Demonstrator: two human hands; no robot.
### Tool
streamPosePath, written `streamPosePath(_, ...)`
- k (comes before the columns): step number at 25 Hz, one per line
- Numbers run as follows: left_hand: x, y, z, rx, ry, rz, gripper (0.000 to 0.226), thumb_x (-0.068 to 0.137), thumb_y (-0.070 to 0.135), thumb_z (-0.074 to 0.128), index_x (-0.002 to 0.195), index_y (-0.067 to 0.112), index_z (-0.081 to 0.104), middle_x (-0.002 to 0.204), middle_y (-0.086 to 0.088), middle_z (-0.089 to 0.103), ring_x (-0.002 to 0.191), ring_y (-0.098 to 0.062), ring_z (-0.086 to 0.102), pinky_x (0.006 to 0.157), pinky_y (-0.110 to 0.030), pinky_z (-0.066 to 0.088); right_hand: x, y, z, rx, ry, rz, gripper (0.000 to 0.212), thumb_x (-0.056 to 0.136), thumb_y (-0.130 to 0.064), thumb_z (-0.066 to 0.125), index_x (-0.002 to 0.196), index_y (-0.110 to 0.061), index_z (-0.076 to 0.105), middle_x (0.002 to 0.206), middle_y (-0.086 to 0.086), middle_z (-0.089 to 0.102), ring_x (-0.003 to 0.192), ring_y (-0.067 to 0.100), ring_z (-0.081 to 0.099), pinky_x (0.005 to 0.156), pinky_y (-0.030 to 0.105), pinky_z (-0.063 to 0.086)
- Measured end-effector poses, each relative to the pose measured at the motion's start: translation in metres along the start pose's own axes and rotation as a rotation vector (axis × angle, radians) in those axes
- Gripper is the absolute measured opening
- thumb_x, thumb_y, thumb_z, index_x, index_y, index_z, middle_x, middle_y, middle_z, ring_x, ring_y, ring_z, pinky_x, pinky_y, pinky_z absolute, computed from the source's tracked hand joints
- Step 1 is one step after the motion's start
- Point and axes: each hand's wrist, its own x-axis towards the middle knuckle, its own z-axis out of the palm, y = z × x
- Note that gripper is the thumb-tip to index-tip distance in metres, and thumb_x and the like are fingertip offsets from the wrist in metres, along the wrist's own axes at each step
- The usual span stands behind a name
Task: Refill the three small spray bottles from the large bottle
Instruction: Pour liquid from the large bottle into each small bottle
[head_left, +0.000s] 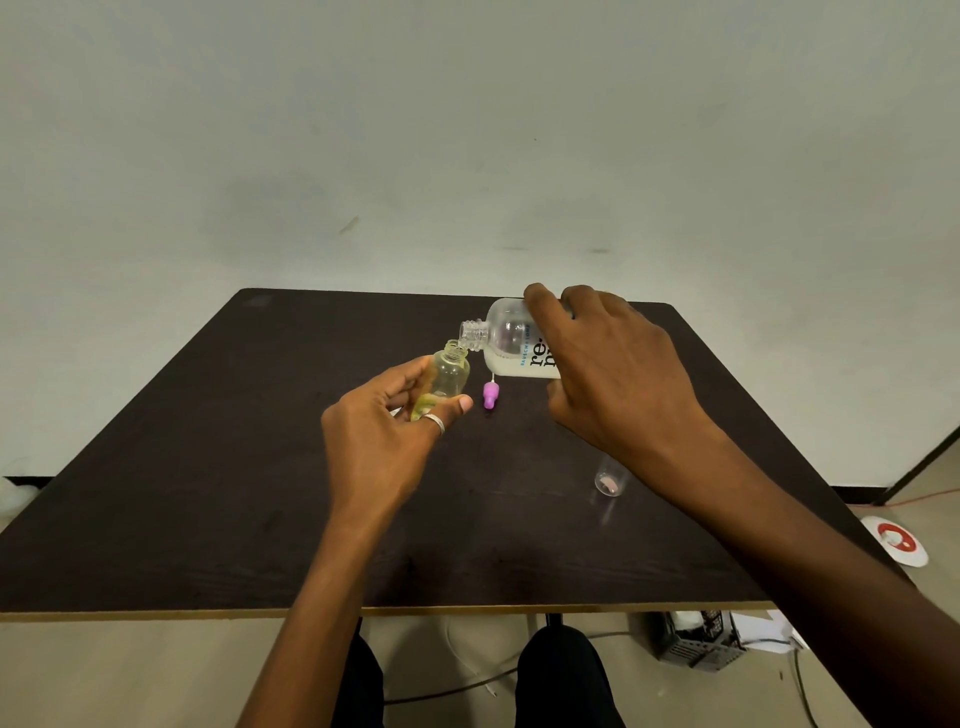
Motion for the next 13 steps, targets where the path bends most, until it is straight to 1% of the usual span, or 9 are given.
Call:
streamPosePath(3, -0.0004, 0.0008, 0.0007, -0.009, 0.001, 0.002, 0.053, 0.071, 0.026, 0.088, 0.120, 0.023, 0.071, 0.098, 0.022, 0.068, 0.091, 0.014, 0.065, 0.076, -0.004, 0.049, -0.0001, 0.0012, 0.0002, 0.000, -0.001, 0.004, 0.074, 0.072, -0.018, 0.067, 0.138, -0.021, 0.035, 0.115, 0.007, 0.056, 0.104, 0.027, 0.056, 0.069, 0.030, 0.032)
streamPosePath(6, -0.0007, 0.0005, 0.0017, 0.002, -0.003, 0.003, 0.054, 0.071, 0.027, 0.088, 0.121, 0.022, 0.070, 0.099, 0.021, 0.068, 0.092, 0.016, 0.064, 0.075, -0.002, 0.047, -0.0002, 0.0021, 0.0011, 0.000, -0.013, 0.005, 0.075, 0.071, -0.018, 0.070, 0.138, -0.021, 0.036, 0.115, 0.007, 0.057, 0.104, 0.027, 0.056, 0.070, 0.031, 0.039)
streamPosePath(9, -0.0008, -0.0005, 0.0025, -0.001, 0.001, -0.002, 0.055, 0.070, 0.028, 0.088, 0.122, 0.022, 0.070, 0.102, 0.016, 0.071, 0.092, 0.014, 0.065, 0.076, -0.003, 0.048, -0.0004, 0.0028, 0.0005, 0.001, -0.012, 0.006, 0.074, 0.070, -0.018, 0.070, 0.137, -0.020, 0.038, 0.114, 0.008, 0.057, 0.103, 0.028, 0.057, 0.074, 0.035, 0.047)
streamPosePath(13, -0.0008, -0.0008, 0.0029, 0.003, 0.002, 0.000, 0.056, 0.070, 0.029, 0.088, 0.123, 0.021, 0.070, 0.104, 0.014, 0.071, 0.094, 0.013, 0.065, 0.078, -0.004, 0.049, -0.0001, 0.0030, 0.0006, 0.001, -0.007, -0.001, 0.074, 0.070, -0.017, 0.069, 0.137, -0.020, 0.038, 0.114, 0.008, 0.057, 0.104, 0.028, 0.057, 0.077, 0.035, 0.048)
